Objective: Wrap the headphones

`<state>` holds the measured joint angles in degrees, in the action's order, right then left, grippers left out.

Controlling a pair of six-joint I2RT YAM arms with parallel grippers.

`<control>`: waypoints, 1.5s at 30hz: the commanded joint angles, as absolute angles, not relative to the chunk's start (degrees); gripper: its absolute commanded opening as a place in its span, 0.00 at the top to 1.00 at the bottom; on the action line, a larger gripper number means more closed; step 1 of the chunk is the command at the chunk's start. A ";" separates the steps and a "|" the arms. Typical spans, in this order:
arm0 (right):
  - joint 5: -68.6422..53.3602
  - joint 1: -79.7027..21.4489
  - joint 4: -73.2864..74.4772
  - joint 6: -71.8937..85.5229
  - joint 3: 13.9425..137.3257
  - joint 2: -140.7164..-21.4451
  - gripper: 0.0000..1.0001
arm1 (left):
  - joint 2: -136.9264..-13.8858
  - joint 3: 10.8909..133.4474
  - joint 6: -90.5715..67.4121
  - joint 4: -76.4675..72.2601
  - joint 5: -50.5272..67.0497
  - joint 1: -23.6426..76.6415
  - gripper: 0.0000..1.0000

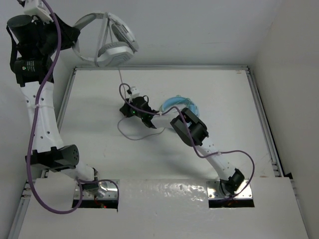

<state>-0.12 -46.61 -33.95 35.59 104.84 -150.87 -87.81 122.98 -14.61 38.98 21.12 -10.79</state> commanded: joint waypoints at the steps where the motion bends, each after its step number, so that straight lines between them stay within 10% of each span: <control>1: -8.49 -51.31 -32.88 28.76 97.58 -142.14 1.00 | -89.64 121.56 -21.27 27.44 19.69 -15.46 1.00; 20: -25.24 -61.70 -9.87 8.72 77.86 -107.07 1.00 | -97.20 98.71 -1.09 5.98 -5.10 -16.61 1.00; 37: 19.14 -44.75 11.53 -12.21 106.87 -104.85 1.00 | -73.49 69.61 26.63 22.48 14.93 -2.11 1.00; 45: 8.81 -34.72 10.03 -1.51 110.75 -112.41 1.00 | -71.10 77.67 27.86 42.96 34.67 -2.02 1.00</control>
